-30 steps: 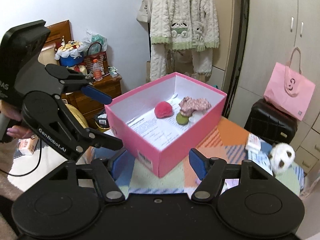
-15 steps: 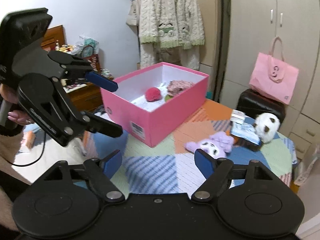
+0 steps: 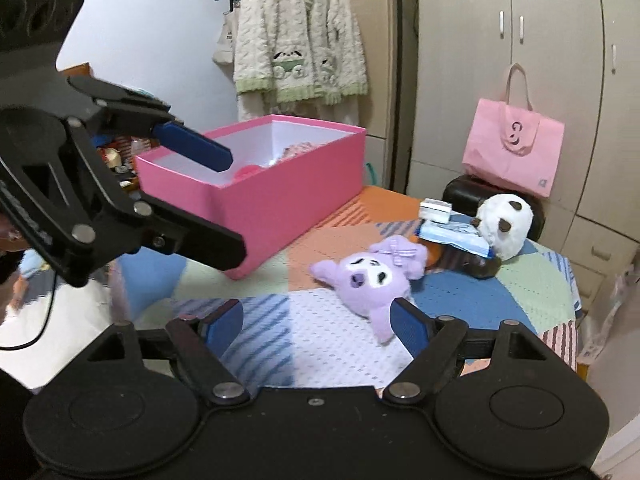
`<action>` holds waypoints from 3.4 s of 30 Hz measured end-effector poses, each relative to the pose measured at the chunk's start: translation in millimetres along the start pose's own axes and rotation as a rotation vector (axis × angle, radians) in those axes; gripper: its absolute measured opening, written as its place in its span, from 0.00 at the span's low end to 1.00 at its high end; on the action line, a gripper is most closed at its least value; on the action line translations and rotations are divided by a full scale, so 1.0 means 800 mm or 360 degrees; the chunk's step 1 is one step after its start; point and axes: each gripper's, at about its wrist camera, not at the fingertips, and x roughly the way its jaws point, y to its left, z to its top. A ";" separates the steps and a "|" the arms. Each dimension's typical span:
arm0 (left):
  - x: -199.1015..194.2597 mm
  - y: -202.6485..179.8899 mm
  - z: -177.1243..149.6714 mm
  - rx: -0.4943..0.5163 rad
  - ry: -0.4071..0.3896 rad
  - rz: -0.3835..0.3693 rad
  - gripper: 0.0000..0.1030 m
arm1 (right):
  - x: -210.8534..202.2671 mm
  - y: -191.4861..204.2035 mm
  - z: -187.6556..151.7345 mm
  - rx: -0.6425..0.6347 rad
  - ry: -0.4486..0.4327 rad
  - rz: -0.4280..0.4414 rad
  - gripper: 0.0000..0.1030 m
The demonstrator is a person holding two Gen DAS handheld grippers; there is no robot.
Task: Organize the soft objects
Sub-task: 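Move the left gripper down onto the lavender plush toy, then close the left gripper on the lavender plush and lift it, then carry the lavender plush in the left gripper over the pink box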
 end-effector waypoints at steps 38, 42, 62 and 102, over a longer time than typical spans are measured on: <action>0.168 0.061 -0.034 -0.0533 0.0112 -0.0112 0.76 | 0.130 -0.033 -0.029 0.0264 -0.0036 -0.0219 0.81; 0.170 0.057 -0.037 -0.0524 0.0108 -0.0078 0.76 | 0.129 -0.024 -0.037 0.0218 -0.0092 -0.0257 0.67; 0.133 0.019 -0.049 -0.0499 0.0172 0.0018 0.70 | 0.100 -0.005 -0.062 0.0235 -0.0195 -0.0186 0.61; -0.098 0.042 -0.072 -0.0711 0.0080 0.0032 0.68 | -0.002 0.094 0.031 0.0214 0.0011 0.0338 0.58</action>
